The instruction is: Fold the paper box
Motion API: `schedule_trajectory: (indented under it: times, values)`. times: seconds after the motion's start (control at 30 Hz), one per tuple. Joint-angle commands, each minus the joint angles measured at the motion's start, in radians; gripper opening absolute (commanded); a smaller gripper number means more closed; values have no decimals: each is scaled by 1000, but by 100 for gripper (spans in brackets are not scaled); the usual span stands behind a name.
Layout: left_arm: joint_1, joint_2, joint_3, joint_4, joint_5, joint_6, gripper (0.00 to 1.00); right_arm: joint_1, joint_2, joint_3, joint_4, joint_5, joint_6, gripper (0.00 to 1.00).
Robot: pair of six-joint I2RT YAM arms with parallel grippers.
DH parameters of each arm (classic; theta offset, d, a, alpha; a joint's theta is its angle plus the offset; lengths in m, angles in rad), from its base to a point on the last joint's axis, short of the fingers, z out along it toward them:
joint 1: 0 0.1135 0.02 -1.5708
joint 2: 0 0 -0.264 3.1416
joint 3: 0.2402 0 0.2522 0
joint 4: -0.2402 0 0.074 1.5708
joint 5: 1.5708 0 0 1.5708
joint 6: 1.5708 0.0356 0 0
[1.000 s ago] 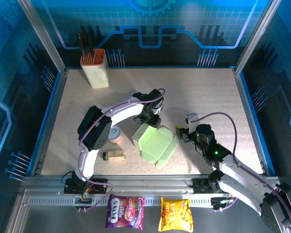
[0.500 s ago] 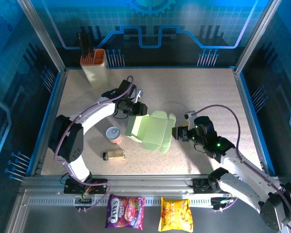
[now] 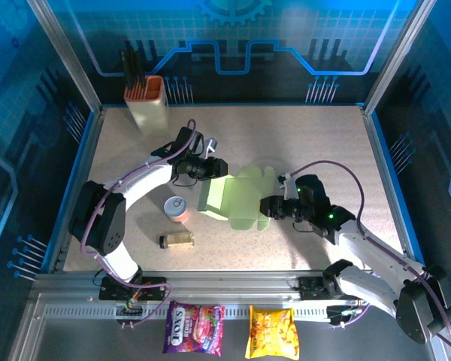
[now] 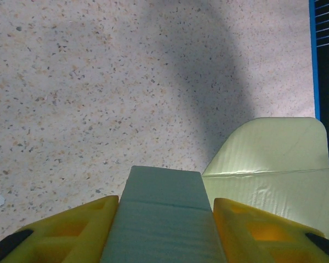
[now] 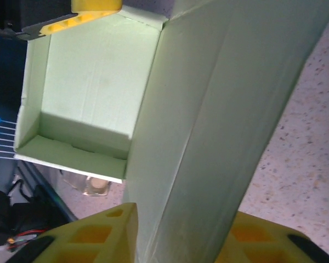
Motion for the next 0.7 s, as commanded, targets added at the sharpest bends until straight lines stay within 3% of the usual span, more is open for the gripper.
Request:
schedule_trajectory:
  times: [0.0,0.13,0.23,0.33,0.4,0.5,0.67]
  values:
    - [8,-35,-20,52,53,-38,37,-22,23,32,38,-45,17,31]
    - [9,-31,-35,77,62,-50,37,-24,46,33,48,-43,20,23]
    - [13,-33,-41,79,56,-49,39,-31,55,42,19,-34,3,10]
    - [21,-37,-50,77,35,-41,54,-47,68,65,-52,-23,-36,0]
    - [30,-40,-52,60,13,-29,65,-67,74,86,-105,-27,-73,0]
    - [44,-54,-65,34,-28,-3,74,-99,92,134,-218,-27,-166,0]
    - [68,-79,-75,-21,-74,47,77,-121,172,290,-492,31,-394,0]
